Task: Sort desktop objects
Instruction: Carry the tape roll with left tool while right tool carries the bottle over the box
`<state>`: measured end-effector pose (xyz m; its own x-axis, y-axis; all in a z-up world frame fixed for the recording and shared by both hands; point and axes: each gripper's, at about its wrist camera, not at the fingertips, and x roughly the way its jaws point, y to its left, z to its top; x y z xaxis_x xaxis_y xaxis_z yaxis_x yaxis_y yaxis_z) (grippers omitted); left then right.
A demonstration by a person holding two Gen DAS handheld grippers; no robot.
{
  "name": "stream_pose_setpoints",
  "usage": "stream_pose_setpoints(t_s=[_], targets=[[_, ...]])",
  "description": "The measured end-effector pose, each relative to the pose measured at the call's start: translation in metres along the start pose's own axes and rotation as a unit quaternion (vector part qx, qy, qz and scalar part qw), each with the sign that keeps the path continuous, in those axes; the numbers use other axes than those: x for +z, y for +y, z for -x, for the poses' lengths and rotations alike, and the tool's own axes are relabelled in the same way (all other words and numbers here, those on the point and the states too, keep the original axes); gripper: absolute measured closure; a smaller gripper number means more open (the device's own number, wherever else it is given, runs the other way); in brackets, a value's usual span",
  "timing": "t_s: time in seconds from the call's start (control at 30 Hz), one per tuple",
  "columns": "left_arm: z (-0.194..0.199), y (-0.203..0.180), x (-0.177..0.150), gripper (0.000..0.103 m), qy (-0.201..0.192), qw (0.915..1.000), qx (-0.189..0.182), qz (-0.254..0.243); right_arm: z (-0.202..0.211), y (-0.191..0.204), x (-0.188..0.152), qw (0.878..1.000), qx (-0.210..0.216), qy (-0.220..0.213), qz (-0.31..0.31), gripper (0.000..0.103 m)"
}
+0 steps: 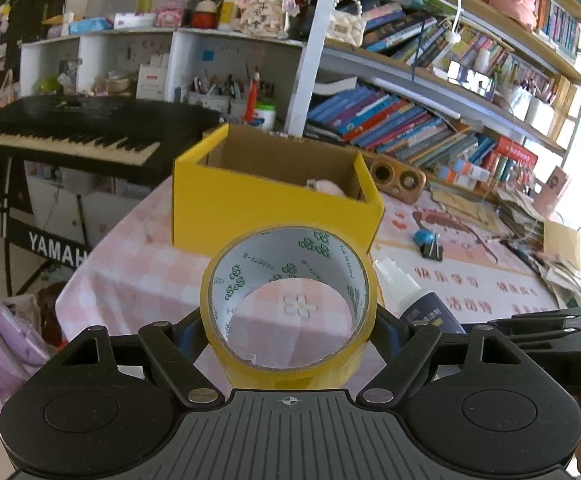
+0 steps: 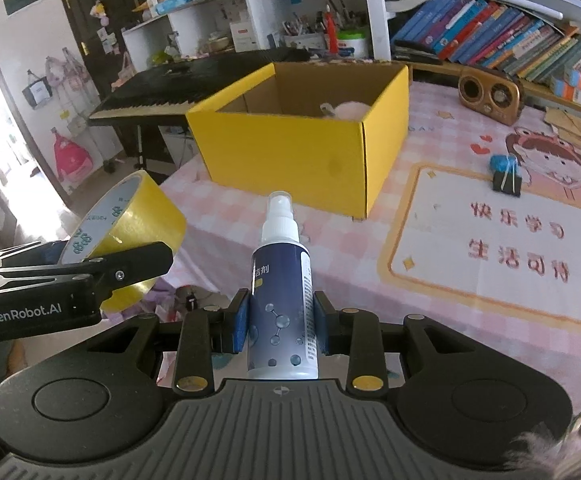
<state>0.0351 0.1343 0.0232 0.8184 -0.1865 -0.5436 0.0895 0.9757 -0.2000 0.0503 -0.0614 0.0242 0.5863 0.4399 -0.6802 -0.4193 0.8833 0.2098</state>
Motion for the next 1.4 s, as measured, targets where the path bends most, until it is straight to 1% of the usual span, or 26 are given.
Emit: stream_pose_setpoints(t_s=[0.3, 0.43, 0.53, 0.63, 0.73, 0.9, 1.07, 1.23, 1.4], targets=[[-0.021, -0.002, 0.042, 0.021, -0.043, 0.999, -0.01, -0.008, -0.007, -0.015, 0.05, 0.999, 0.007, -0.035, -0.002, 0.073], [-0.032, -0.008, 0.067, 0.021, -0.078, 0.9962, 0.0, -0.037, -0.013, -0.024, 0.079, 0.999, 0.009, -0.049, 0.0, 0.073], [-0.045, -0.01, 0.088, 0.021, -0.099, 0.9938, -0.001, -0.051, -0.021, -0.029, 0.104, 0.998, 0.012, -0.064, 0.005, 0.073], [-0.061, -0.013, 0.106, 0.021, -0.111, 0.9919, 0.0, -0.062, -0.029, -0.034, 0.128, 0.997, 0.014, -0.079, 0.014, 0.073], [-0.08, -0.014, 0.121, 0.021, -0.114, 0.9911, 0.004, -0.069, -0.041, -0.041, 0.153, 0.995, 0.012, -0.093, 0.024, 0.073], [-0.114, -0.014, 0.135, 0.021, -0.1, 0.9911, 0.016, -0.086, -0.066, -0.055, 0.184, 0.994, 0.007, -0.102, 0.036, 0.073], [-0.144, -0.013, 0.138, 0.021, -0.072, 0.9919, 0.022, -0.102, -0.094, -0.071, 0.198, 0.995, -0.003, -0.092, 0.038, 0.073], [-0.177, -0.006, 0.137, 0.021, -0.026, 0.9949, 0.024, -0.095, -0.123, -0.083, 0.207, 0.997, -0.008, -0.072, 0.04, 0.073], [-0.213, -0.005, 0.131, 0.02, 0.036, 0.9918, 0.037, -0.117, -0.151, -0.088, 0.219, 0.997, -0.007, -0.052, 0.051, 0.073]])
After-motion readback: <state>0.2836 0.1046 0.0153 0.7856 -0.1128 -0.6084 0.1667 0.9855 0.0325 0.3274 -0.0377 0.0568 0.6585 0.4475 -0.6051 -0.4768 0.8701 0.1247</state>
